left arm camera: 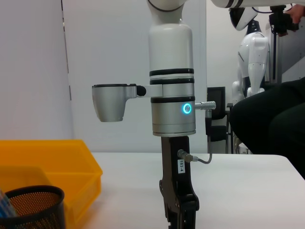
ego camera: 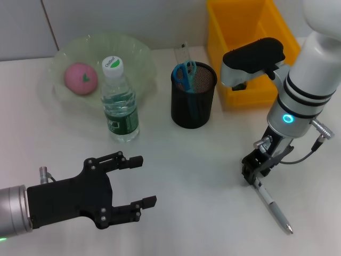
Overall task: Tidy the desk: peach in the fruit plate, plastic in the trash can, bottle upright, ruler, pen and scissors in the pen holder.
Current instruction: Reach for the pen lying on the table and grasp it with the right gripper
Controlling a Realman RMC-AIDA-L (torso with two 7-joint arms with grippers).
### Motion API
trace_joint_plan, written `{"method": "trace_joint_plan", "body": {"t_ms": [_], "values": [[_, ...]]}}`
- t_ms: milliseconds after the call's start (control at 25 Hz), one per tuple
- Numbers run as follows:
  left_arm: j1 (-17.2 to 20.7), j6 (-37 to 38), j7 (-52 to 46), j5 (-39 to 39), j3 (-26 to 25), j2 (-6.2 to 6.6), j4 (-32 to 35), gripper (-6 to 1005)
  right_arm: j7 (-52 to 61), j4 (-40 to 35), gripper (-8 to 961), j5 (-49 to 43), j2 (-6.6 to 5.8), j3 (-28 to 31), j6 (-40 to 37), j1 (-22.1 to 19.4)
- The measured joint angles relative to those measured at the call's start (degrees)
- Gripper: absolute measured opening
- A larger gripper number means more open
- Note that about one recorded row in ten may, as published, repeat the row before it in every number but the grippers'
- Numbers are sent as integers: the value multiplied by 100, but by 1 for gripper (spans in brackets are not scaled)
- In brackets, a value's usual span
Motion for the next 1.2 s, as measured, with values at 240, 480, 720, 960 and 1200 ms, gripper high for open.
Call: {"method": "trace_joint_plan", "body": {"t_ms": [240,480,720,960,1200], "values": [[0,0,0,0,0,0,0,765,0,-27,309,0,0,-32,-6,12],[0,-5,24,4,-1,0,-11,765,0,-9,260,0,0,-246,-50,58],[-13,-9,65,3,-4,0,-94,765,0,1,191,0,0,-267,-60,45],[-24,-9,68,1,-9,0,-97,765,-2,4,147,-1,0,-272,-101,39],[-26,-3,70,-1,-20,0,-97,765,-4,-160,119,-1,0,-273,-126,10]]}}
